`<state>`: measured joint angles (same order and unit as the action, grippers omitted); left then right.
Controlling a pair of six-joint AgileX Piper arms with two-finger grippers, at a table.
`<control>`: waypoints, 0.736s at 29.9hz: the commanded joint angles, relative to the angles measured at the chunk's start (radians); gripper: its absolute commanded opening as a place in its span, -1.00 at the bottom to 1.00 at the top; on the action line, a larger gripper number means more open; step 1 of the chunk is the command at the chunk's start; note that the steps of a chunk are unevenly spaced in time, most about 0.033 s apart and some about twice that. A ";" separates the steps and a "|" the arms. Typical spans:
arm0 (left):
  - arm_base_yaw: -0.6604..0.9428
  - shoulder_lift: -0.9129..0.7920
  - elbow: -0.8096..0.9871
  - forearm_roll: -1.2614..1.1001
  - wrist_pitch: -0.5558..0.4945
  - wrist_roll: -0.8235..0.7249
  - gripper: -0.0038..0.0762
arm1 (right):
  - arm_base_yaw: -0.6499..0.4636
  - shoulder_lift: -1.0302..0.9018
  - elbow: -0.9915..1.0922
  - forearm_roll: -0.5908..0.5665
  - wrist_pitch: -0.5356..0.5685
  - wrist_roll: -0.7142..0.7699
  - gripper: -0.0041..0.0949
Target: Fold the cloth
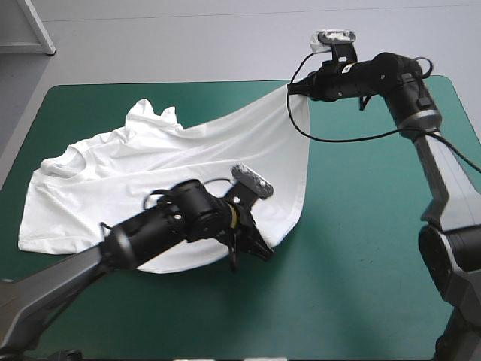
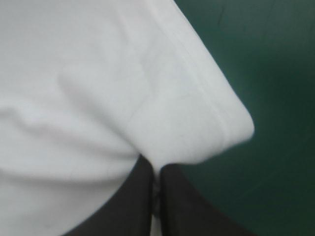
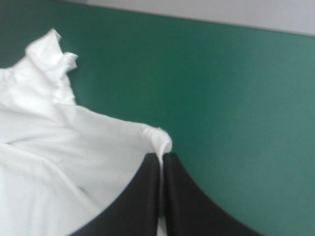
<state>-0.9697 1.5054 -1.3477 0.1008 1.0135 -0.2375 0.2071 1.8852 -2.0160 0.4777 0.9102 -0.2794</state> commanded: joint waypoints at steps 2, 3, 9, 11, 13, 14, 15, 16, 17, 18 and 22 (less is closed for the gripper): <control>-0.003 -0.153 -0.216 0.165 0.200 -0.021 -0.93 | -0.005 -0.226 -0.047 -0.045 -0.059 0.035 -0.95; -0.003 -0.174 -0.268 0.202 0.250 -0.019 -0.93 | -0.005 -0.259 -0.063 -0.082 -0.056 0.055 -0.95; -0.003 -0.284 -0.510 0.382 0.274 0.037 -0.93 | -0.005 -0.420 -0.181 -0.319 0.005 0.187 -0.95; -0.003 -0.304 -0.591 0.485 0.274 0.043 -0.93 | -0.005 -0.469 -0.225 -0.395 0.010 0.217 -0.95; -0.003 -0.306 -0.671 0.559 0.274 0.075 -0.93 | -0.005 -0.508 -0.260 -0.436 0.010 0.235 -0.95; -0.003 -0.306 -0.721 0.601 0.274 0.095 -0.93 | -0.005 -0.527 -0.281 -0.447 0.010 0.234 -0.95; -0.003 -0.306 -0.772 0.626 0.274 0.112 -0.93 | -0.005 -0.545 -0.294 -0.450 0.010 0.234 -0.95; -0.003 -0.302 -0.814 0.653 0.274 0.138 -0.93 | -0.005 -0.559 -0.306 -0.450 0.010 0.232 -0.95; -0.003 -0.297 -0.864 0.680 0.270 0.168 -0.93 | -0.005 -0.573 -0.319 -0.450 0.010 0.225 -0.95; -0.003 -0.289 -0.912 0.704 0.259 0.193 -0.93 | -0.005 -0.588 -0.332 -0.450 0.010 0.215 -0.95; -0.003 -0.272 -1.070 0.751 0.185 0.279 -0.93 | -0.005 -0.634 -0.377 -0.450 -0.005 0.195 -0.95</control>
<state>-0.9697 1.2315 -2.3196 0.7788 1.2570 -0.0122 0.2072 1.2910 -2.3456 0.0402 0.9908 -0.0682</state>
